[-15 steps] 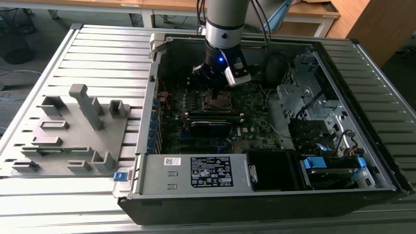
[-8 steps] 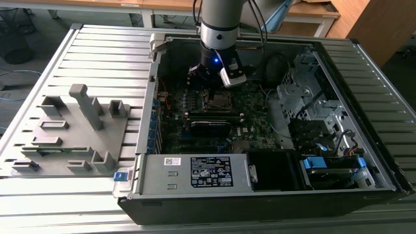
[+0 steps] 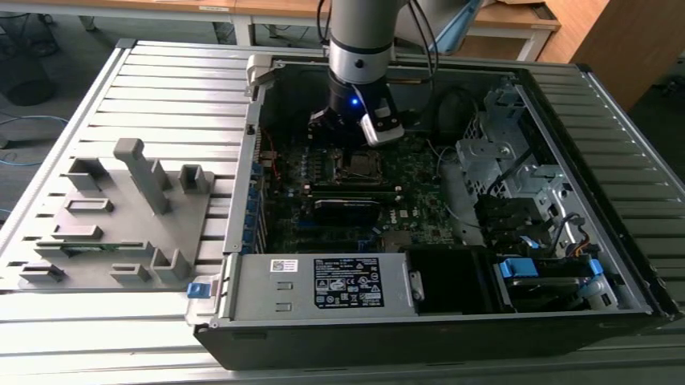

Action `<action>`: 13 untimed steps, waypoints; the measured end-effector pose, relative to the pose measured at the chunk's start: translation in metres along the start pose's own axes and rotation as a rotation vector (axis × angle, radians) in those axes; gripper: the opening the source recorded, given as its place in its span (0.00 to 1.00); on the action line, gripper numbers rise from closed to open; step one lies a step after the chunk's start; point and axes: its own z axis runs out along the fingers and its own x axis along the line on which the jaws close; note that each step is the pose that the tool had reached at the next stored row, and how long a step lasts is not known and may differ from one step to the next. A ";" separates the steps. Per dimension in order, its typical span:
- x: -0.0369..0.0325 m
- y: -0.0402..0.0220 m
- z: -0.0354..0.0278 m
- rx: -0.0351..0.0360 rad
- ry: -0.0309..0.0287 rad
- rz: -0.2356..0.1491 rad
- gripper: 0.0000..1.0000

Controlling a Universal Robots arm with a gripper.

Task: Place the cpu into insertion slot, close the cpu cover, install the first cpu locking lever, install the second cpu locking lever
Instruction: 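Close the cpu cover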

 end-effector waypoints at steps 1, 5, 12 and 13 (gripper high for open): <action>0.0004 -0.0001 0.0002 0.0001 0.0000 0.000 0.11; 0.0031 -0.0004 0.0014 0.0000 -0.0006 0.000 0.11; 0.0053 -0.0006 0.0052 0.0002 -0.0012 0.000 0.11; 0.0053 -0.0006 0.0052 0.0002 -0.0012 0.000 0.11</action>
